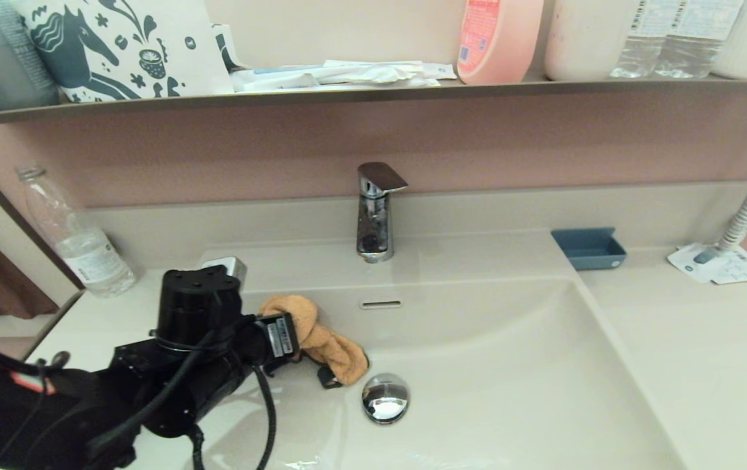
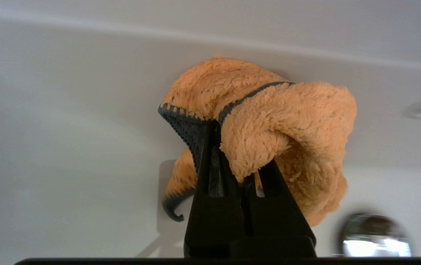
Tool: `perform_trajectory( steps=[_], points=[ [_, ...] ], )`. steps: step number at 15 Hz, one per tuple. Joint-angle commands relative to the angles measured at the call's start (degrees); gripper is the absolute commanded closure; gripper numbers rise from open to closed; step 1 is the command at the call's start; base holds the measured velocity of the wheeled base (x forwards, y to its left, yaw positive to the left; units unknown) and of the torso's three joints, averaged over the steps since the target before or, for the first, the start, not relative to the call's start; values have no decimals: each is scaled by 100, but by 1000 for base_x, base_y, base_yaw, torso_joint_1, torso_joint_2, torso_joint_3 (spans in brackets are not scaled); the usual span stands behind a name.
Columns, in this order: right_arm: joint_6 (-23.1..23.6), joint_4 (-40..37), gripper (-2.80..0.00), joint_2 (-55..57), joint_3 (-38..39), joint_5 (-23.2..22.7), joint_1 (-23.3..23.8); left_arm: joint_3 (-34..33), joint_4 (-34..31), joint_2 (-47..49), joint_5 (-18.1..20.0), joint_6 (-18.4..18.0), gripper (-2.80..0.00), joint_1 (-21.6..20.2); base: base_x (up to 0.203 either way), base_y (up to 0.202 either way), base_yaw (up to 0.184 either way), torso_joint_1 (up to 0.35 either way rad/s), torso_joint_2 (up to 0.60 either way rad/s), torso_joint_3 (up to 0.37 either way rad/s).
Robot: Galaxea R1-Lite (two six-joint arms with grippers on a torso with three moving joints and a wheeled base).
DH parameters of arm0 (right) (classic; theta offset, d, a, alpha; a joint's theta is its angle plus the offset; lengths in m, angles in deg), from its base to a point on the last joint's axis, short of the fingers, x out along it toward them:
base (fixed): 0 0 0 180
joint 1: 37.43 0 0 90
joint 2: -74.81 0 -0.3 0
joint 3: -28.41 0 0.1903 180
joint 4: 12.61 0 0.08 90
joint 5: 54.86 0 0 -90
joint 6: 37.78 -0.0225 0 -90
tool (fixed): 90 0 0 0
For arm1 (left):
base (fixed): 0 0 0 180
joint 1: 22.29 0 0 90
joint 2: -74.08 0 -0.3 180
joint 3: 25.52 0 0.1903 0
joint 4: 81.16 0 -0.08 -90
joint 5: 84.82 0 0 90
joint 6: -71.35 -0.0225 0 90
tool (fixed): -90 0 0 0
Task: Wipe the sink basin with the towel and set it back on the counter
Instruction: Wipe the sink
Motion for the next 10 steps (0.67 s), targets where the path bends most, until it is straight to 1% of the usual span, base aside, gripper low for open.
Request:
perform_trajectory(
  steps=[1, 2, 3, 4, 5, 6, 8, 10],
  points=[
    [-5, 0, 0, 5, 0, 2, 0, -212, 32, -429, 223, -143, 0, -560, 0, 0, 0, 0, 0, 0],
    [-6, 0, 0, 5, 0, 2, 0, -259, 28, -615, 416, -241, 0, -816, 0, 0, 0, 0, 0, 0],
    [-4, 0, 0, 5, 0, 2, 0, -273, 9, -834, 529, -307, 0, -909, 0, 0, 0, 0, 0, 0],
    [1, 0, 0, 5, 0, 2, 0, -252, -37, -1056, 570, -441, 0, -944, 0, 0, 0, 0, 0, 0],
    [-5, 0, 0, 5, 0, 2, 0, -87, -124, -1183, 561, -688, 0, -1021, 0, 0, 0, 0, 0, 0],
    [3, 0, 0, 5, 0, 2, 0, 221, -256, -1228, 541, -878, 0, -1203, 0, 0, 0, 0, 0, 0],
    [-6, 0, 0, 5, 0, 2, 0, 962, -774, -1311, 610, -1097, 0, -1628, 0, 0, 0, 0, 0, 0],
    [-6, 0, 0, 5, 0, 2, 0, 1663, -1566, -1466, 943, -1156, 0, -1997, 0, 0, 0, 0, 0, 0]
  ],
)
